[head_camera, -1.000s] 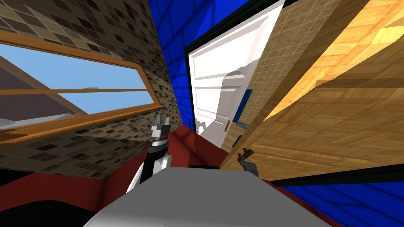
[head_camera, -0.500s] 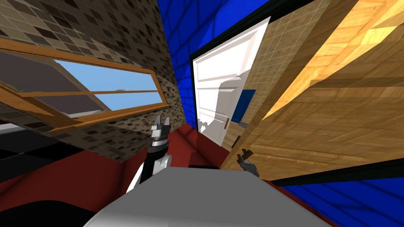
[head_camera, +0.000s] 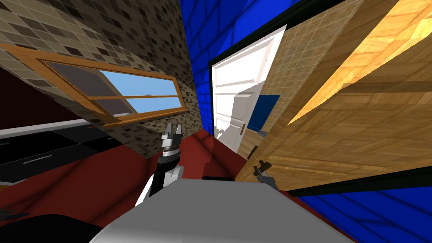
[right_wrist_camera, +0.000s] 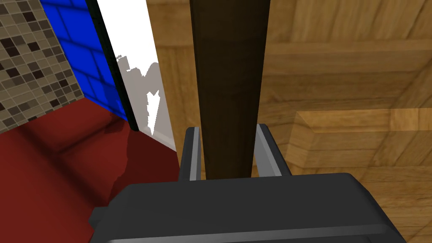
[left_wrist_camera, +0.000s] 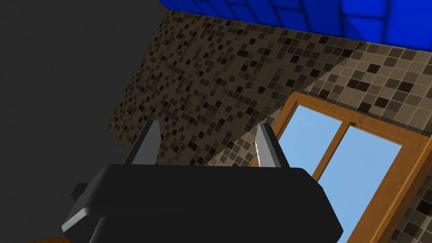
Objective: Pull the door open
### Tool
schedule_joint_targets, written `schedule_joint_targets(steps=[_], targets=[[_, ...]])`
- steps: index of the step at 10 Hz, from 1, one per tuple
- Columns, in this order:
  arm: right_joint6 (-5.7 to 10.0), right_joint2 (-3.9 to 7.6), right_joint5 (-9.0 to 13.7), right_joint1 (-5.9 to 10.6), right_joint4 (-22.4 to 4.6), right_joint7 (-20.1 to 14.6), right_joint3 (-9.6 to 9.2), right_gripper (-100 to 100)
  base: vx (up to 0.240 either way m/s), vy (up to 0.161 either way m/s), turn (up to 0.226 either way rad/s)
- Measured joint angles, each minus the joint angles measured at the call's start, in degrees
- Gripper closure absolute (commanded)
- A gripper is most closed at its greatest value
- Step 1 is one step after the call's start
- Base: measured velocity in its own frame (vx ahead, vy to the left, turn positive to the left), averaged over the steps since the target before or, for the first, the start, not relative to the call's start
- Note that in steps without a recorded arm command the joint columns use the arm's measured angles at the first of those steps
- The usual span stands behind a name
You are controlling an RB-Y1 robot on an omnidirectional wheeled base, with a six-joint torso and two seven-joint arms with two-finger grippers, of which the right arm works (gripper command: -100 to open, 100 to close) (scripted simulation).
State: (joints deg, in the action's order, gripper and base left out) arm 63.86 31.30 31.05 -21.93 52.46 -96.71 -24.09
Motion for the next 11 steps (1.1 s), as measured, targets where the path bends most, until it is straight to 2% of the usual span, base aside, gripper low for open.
schedule_joint_targets(steps=[3,7,11], targets=[[2.1,1.23,-0.58,0.06,-1.63,-1.64,-1.01,100,-0.196,-0.026,0.09],[2.97,1.68,-0.98,0.33,-2.95,-2.56,-1.65,100,-0.19,-0.045,0.127],[4.92,2.22,-1.69,1.08,-4.91,-3.97,-2.67,100,-0.208,-0.048,0.142]])
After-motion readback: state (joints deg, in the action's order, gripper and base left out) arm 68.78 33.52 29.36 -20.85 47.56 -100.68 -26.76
